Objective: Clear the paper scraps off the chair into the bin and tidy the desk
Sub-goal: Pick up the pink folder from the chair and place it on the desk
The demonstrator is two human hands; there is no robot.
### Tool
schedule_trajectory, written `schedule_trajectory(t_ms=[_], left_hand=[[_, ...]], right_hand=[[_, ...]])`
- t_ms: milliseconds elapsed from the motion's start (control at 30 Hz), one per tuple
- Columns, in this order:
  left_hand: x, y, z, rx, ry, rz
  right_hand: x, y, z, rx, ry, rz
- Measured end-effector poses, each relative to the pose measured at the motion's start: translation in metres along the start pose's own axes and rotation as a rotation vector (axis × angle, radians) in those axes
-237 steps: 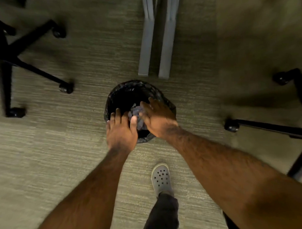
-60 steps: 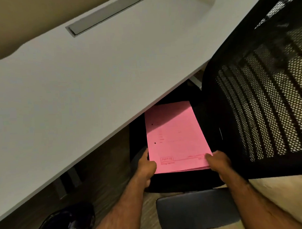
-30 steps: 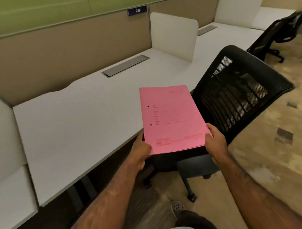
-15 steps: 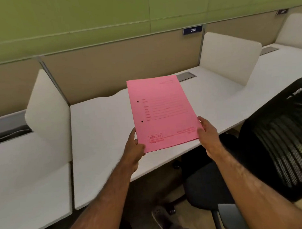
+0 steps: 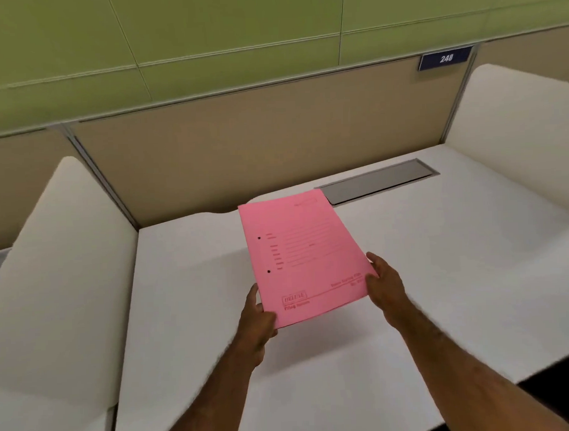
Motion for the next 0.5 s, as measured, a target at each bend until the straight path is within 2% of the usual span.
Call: schedule_trajectory(t_ms=[300,500], left_hand=[[-0.136,-0.008,-0.011,-0.009,0.061,0.156],[-0.194,-0.012,-0.011,-0.173,0.136,0.135]], right_hand=[[-0.126,0.008,-0.056,0.067,-0.051,-0.104],[-0.178,0.017,-0.080,0.102,-0.028,-0.184]])
Point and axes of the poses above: each hand's wrist, its own x-axis away from the middle knuckle, its own z-axis out of the back of the hand, y = z × x, the point moved 4 cm from there along -x, towards the middle knuckle, and after that the axes turned 12 degrees about x, right-handed, at the moved point
